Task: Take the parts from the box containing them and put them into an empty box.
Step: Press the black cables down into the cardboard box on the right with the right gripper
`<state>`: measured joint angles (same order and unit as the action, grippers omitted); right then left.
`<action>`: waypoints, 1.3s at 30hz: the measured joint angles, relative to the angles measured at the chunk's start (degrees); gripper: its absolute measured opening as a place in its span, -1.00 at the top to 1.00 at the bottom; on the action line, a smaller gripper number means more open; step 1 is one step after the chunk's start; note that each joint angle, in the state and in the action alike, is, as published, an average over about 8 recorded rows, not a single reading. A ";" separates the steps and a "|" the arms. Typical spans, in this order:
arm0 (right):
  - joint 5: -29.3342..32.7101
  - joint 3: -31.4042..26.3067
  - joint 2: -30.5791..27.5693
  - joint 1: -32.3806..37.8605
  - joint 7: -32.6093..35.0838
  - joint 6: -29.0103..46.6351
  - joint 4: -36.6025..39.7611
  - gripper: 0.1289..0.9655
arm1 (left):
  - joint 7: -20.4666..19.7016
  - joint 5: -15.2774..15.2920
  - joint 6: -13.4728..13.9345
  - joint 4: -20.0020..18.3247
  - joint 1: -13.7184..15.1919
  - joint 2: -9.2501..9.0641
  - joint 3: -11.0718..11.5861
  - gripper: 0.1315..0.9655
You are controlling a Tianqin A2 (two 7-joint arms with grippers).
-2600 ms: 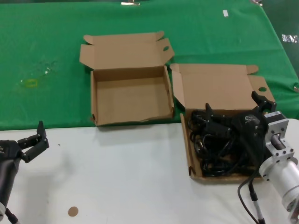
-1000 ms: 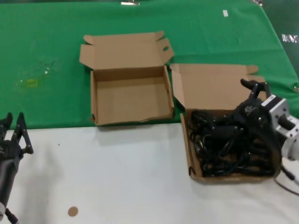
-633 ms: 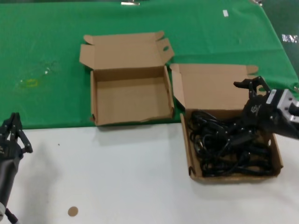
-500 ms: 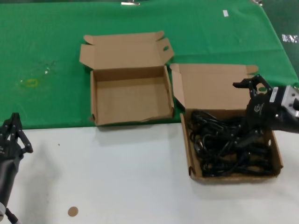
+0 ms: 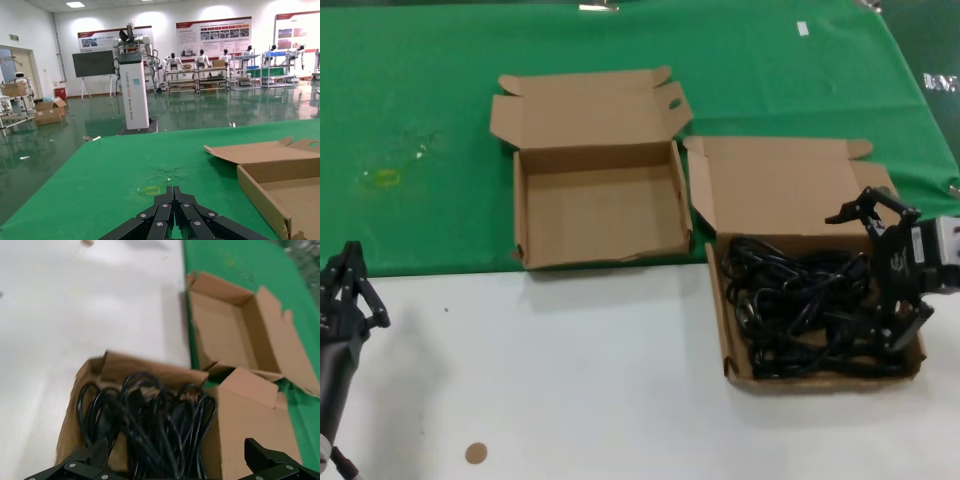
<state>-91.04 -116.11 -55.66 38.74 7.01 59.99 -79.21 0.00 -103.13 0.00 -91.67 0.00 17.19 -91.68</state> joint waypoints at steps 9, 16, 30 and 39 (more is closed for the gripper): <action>5.46 -1.81 2.73 3.89 6.93 4.00 4.82 -1.00 | 0.00 0.01 0.00 0.00 0.00 0.00 0.00 0.95; 8.39 -3.01 5.84 6.25 10.87 4.91 9.07 -0.98 | 0.00 0.01 0.00 0.00 0.00 0.00 0.00 0.95; 11.40 -3.63 9.73 9.11 13.79 4.82 13.88 -0.79 | -0.04 0.02 0.00 0.00 0.00 0.00 0.00 0.95; 12.25 -3.90 9.73 9.43 14.10 6.17 14.21 -0.43 | -0.03 0.03 0.00 0.00 0.00 0.00 0.00 0.95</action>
<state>-78.79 -120.01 -45.93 48.16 21.12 66.16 -65.00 -0.04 -103.10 0.00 -91.67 0.00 17.19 -91.68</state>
